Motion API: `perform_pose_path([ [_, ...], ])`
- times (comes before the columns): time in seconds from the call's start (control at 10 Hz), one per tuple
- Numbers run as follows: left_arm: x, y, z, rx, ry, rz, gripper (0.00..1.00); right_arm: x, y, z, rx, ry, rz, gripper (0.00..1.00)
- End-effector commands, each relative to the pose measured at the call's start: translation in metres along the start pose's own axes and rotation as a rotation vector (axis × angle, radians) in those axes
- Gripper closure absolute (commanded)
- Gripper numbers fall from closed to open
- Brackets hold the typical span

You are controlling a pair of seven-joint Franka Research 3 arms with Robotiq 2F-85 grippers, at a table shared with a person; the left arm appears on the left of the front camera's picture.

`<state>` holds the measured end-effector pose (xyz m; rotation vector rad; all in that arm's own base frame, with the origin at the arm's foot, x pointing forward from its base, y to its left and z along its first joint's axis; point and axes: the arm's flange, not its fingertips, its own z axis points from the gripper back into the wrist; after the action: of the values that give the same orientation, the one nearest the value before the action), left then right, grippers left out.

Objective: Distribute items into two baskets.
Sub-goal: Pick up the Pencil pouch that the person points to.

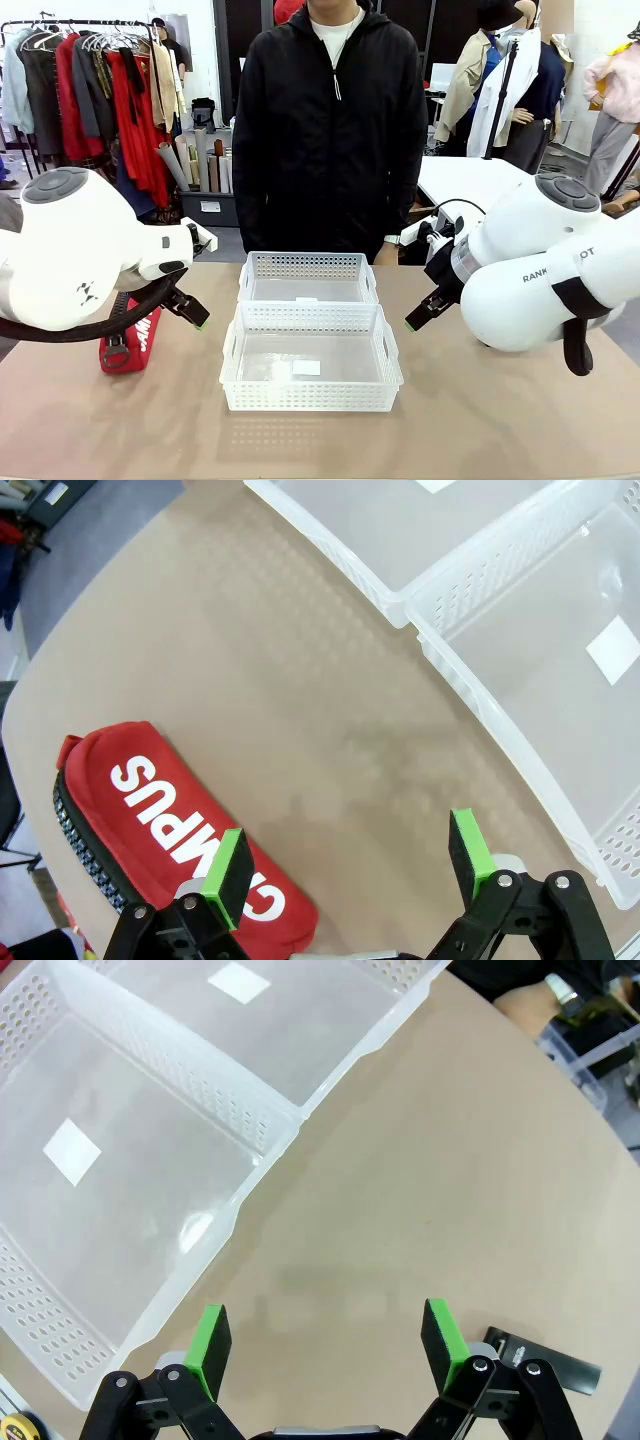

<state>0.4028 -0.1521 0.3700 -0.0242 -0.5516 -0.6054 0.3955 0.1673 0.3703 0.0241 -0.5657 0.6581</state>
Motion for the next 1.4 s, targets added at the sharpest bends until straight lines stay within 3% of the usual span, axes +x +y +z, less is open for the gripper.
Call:
perform_pose_path([
  [0.0,0.000,0.000,0.000,0.000,0.000,0.000,0.00,0.000,0.000,0.000,0.000,0.000,0.000,0.00],
  [0.4,0.000,0.006,0.010,0.032,0.001,0.002,0.00,0.000,-0.012,0.018,0.007,-0.050,-0.024,0.00],
  [0.7,0.009,0.021,0.032,-0.028,-0.015,0.020,0.00,0.000,-0.025,0.032,0.041,-0.050,-0.041,0.00],
  [1.1,0.030,0.084,0.089,-0.141,0.075,0.001,0.00,0.002,-0.076,0.070,0.109,-0.022,-0.069,0.00],
  [1.3,0.025,0.125,0.113,-0.199,0.055,0.017,0.00,-0.005,-0.114,0.103,0.152,-0.072,-0.116,0.00],
])
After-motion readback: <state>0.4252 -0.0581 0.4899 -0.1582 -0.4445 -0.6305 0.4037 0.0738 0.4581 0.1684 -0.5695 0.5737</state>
